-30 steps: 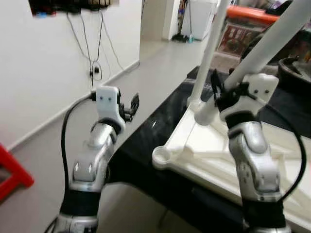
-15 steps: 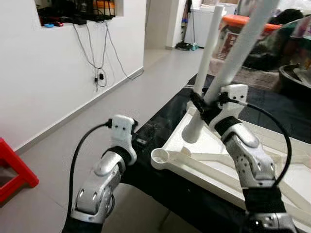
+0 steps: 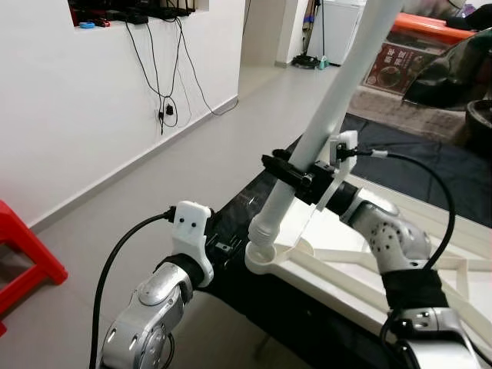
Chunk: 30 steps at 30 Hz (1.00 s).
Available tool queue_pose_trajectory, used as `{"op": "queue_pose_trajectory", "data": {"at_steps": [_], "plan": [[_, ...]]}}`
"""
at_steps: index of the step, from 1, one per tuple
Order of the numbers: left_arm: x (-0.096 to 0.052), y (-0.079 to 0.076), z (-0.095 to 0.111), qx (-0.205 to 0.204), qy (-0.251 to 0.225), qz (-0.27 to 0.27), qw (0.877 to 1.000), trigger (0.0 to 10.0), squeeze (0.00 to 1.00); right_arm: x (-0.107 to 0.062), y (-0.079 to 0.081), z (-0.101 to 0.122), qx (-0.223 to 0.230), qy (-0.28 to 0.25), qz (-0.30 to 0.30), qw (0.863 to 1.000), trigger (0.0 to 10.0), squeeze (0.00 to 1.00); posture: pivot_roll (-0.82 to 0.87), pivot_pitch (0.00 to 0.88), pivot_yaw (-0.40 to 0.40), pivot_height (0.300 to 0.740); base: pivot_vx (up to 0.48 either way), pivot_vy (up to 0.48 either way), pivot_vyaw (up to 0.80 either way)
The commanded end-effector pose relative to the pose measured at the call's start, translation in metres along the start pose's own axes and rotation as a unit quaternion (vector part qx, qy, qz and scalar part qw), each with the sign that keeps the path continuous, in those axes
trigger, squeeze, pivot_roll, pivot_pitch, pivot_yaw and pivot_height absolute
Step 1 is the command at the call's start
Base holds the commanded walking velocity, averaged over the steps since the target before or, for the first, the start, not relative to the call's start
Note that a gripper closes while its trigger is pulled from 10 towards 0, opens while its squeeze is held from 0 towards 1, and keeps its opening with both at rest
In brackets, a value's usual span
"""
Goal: Building children table
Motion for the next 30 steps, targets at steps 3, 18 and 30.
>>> {"op": "queue_pose_trajectory", "data": {"at_steps": [3, 18, 30], "plan": [[-0.008, -0.007, -0.003, -0.012, 0.018, -0.009, 1.000, 10.0, 0.00, 0.001, 0.001, -0.002, 0.002, 0.015, 0.035, 0.999, 10.0, 0.00, 0.19, 0.154, -0.136, 0.740, 0.000, 0.000, 0.00], [-0.027, -0.015, 0.001, -0.020, 0.040, -0.009, 0.999, 10.0, 0.00, 0.006, 0.003, -0.007, -0.026, 0.037, 0.084, 0.995, 10.0, 0.00, 0.20, 0.210, -0.131, 0.740, 0.000, 0.000, 0.00], [-0.032, -0.013, 0.001, -0.007, 0.055, -0.003, 0.998, 10.0, 0.00, 0.004, 0.024, -0.017, -0.031, 0.079, 0.177, 0.981, 10.0, 0.00, 0.21, 0.212, -0.128, 0.740, 0.000, 0.000, 0.00]]}}
Point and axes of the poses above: a point about 5 cm out from each wrist's last joint towards the gripper, its own x axis pointing out of the wrist towards the gripper, its own z axis along the axis of the wrist's last joint, y = z × x, the point moved 1 cm from there along x, pointing out of the wrist towards the gripper, and after that the axes turned 5 degrees about x, right-handed, at the moved point
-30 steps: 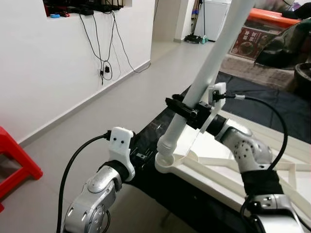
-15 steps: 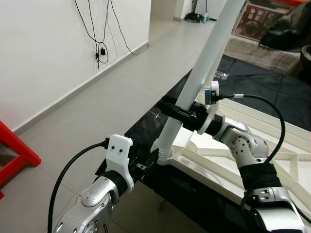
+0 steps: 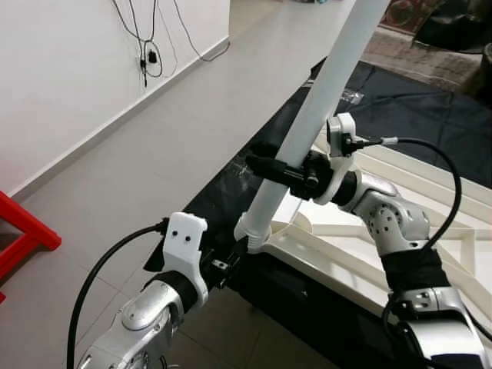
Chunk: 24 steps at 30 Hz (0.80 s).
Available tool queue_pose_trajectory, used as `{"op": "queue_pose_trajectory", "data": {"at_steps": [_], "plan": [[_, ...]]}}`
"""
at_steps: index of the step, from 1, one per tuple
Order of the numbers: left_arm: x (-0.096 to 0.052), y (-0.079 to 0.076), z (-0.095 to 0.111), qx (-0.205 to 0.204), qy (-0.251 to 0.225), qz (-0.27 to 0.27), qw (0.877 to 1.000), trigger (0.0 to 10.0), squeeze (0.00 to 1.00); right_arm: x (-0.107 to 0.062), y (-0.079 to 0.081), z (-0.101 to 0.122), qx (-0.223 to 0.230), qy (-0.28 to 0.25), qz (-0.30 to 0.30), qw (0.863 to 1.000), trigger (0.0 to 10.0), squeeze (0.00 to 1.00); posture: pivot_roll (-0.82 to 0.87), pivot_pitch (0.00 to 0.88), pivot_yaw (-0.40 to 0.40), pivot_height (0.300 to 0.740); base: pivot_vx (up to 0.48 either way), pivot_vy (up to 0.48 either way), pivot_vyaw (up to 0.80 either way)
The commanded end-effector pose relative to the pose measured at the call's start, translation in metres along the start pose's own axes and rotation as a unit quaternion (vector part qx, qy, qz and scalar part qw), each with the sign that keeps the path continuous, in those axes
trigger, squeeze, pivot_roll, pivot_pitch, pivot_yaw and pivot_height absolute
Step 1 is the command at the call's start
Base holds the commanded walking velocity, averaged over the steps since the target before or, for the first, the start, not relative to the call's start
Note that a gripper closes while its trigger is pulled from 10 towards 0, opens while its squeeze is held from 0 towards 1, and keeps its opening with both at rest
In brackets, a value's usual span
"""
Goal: Building children table
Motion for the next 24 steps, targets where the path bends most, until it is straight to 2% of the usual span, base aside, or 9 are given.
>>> {"op": "queue_pose_trajectory", "data": {"at_steps": [1, 5, 17, 24], "plan": [[-0.002, -0.002, -0.001, -0.003, 0.007, -0.003, 1.000, 10.0, 0.00, -0.004, 0.001, -0.018, 0.018, 0.037, 0.000, 0.999, 10.0, 0.00, 0.21, 0.212, -0.128, 0.740, 0.000, 0.000, 0.00], [-0.001, -0.002, -0.001, -0.005, 0.008, -0.003, 1.000, 10.0, 0.00, -0.001, 0.000, -0.022, 0.004, 0.054, -0.006, 0.999, 10.0, 0.00, 0.20, 0.205, -0.129, 0.740, 0.000, 0.000, 0.00], [-0.004, -0.005, -0.004, -0.009, 0.018, -0.004, 1.000, 10.0, 0.00, -0.004, -0.024, -0.022, -0.033, 0.071, -0.097, 0.992, 10.0, 0.00, 0.20, 0.197, -0.133, 0.740, 0.000, 0.000, 0.00], [-0.005, -0.006, -0.006, -0.011, 0.022, -0.005, 1.000, 10.0, 0.00, -0.006, -0.023, -0.023, -0.035, 0.084, -0.093, 0.991, 10.0, 0.00, 0.20, 0.197, -0.135, 0.740, 0.000, 0.000, 0.00]]}}
Point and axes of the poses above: a point about 5 cm out from each wrist's last joint towards the gripper, its own x axis pointing out of the wrist towards the gripper, its own z axis along the axis of the wrist's last joint, y = z × x, the point moved 1 cm from there along x, pointing out of the wrist towards the gripper, and after that the axes turned 5 degrees about x, right-handed, at the moved point
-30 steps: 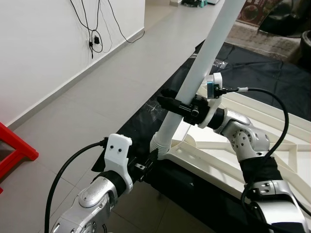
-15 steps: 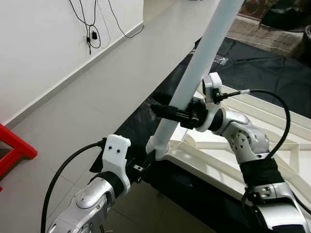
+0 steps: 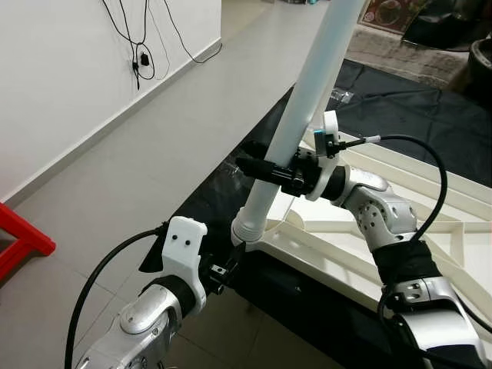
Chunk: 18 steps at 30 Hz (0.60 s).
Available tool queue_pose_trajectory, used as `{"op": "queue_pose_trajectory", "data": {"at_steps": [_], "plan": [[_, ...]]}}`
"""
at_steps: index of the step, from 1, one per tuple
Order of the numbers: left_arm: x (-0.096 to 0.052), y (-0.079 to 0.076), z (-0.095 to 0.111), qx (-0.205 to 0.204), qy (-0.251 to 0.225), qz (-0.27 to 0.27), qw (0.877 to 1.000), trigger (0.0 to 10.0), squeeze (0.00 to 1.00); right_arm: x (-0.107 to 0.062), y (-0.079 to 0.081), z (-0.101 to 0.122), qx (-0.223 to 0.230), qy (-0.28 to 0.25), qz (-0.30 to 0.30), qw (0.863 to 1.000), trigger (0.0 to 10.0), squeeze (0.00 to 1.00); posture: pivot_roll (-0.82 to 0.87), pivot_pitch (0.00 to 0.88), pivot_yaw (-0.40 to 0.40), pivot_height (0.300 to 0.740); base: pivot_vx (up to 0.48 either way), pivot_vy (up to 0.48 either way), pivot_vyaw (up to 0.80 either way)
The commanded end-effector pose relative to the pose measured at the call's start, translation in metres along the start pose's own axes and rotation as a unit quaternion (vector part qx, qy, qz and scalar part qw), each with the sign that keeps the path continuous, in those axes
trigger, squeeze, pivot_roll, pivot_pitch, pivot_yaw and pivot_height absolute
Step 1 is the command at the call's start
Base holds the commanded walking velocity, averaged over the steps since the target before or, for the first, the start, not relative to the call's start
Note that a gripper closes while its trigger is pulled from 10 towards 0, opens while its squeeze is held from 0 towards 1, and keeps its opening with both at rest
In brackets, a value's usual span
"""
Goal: Building children table
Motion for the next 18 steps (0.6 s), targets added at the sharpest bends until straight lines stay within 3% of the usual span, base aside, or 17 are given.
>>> {"op": "queue_pose_trajectory", "data": {"at_steps": [1, 10, 14, 18], "plan": [[-0.002, -0.005, 0.000, -0.005, 0.002, -0.010, 1.000, 10.0, 0.00, -0.010, -0.005, -0.027, 0.003, 0.071, -0.039, 0.997, 10.0, 0.00, 0.20, 0.200, -0.136, 0.740, 0.000, 0.000, 0.00], [-0.001, -0.005, 0.001, -0.004, 0.000, -0.009, 1.000, 10.0, 0.00, -0.010, -0.008, -0.036, -0.026, 0.098, -0.071, 0.992, 10.0, 0.00, 0.20, 0.201, -0.138, 0.740, 0.000, 0.000, 0.00], [-0.001, -0.005, 0.001, -0.001, -0.001, -0.009, 1.000, 10.0, 0.00, -0.015, -0.016, -0.044, -0.031, 0.109, -0.132, 0.985, 10.0, 0.00, 0.20, 0.198, -0.138, 0.740, 0.000, 0.000, 0.00], [0.000, -0.005, 0.002, -0.001, -0.002, -0.009, 1.000, 10.0, 0.00, -0.014, -0.016, -0.043, -0.036, 0.104, -0.153, 0.982, 10.0, 0.00, 0.20, 0.196, -0.139, 0.740, 0.000, 0.000, 0.00]]}}
Point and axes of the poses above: a point about 5 cm out from each wrist's last joint towards the gripper, its own x axis pointing out of the wrist towards the gripper, its own z axis along the axis of the wrist's last joint, y = z × x, the point moved 1 cm from there along x, pointing out of the wrist towards the gripper, and after that the axes turned 5 degrees about x, right-handed, at the moved point
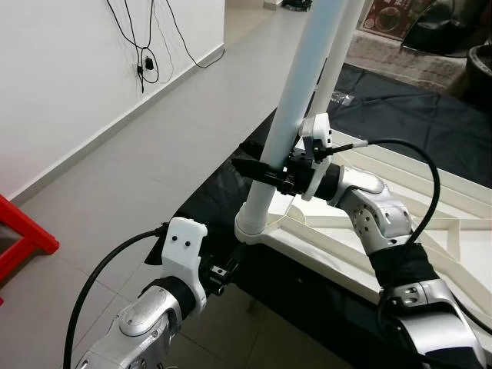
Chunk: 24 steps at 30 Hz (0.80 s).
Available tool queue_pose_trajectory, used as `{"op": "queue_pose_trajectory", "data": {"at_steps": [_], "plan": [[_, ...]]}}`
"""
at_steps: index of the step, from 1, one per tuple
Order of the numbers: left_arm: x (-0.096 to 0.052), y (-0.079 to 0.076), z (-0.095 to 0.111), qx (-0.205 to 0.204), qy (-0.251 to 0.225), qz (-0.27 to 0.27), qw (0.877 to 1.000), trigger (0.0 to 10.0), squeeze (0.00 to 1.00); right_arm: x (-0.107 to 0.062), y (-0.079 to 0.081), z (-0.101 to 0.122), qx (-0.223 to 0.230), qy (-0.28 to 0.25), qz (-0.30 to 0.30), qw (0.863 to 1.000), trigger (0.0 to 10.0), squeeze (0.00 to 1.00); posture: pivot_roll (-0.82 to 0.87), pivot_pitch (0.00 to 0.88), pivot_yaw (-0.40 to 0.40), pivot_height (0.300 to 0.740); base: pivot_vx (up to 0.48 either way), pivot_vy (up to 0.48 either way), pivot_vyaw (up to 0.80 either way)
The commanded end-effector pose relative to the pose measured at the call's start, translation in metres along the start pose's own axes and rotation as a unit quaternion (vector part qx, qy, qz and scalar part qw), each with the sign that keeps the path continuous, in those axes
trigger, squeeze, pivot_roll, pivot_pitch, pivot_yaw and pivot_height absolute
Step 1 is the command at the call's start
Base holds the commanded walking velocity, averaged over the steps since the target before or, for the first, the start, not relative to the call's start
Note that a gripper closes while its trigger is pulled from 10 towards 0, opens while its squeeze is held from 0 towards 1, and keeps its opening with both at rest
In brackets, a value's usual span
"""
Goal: Building children table
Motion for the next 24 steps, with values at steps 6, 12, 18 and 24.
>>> {"op": "queue_pose_trajectory", "data": {"at_steps": [6, 12, 18, 24], "plan": [[0.001, -0.003, 0.000, -0.003, 0.001, -0.004, 1.000, 10.0, 0.00, -0.012, -0.009, -0.036, 0.000, 0.080, -0.122, 0.989, 10.0, 0.00, 0.20, 0.199, -0.140, 0.740, 0.000, 0.000, 0.00], [0.002, -0.002, 0.001, -0.001, -0.001, -0.003, 1.000, 10.0, 0.00, -0.014, -0.013, -0.036, 0.003, 0.082, -0.204, 0.976, 10.0, 0.00, 0.19, 0.197, -0.137, 0.740, 0.000, 0.000, 0.00], [0.004, -0.001, 0.003, -0.001, -0.006, -0.003, 1.000, 10.0, 0.00, -0.034, -0.033, -0.033, 0.015, 0.076, -0.416, 0.906, 10.0, 0.00, 0.19, 0.194, -0.133, 0.740, 0.000, 0.000, 0.00], [0.006, 0.000, 0.004, 0.000, -0.008, -0.003, 1.000, 10.0, 0.00, -0.062, -0.039, -0.038, 0.046, 0.058, -0.594, 0.801, 10.0, 0.00, 0.18, 0.186, -0.128, 0.740, 0.000, 0.000, 0.00]]}}
Point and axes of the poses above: a point about 5 cm out from each wrist's last joint towards the gripper, its own x axis pointing out of the wrist towards the gripper, its own z axis along the axis of the wrist's last joint, y = z × x, the point moved 1 cm from there along x, pointing out of the wrist towards the gripper, and after that the axes turned 5 degrees about x, right-handed, at the moved point
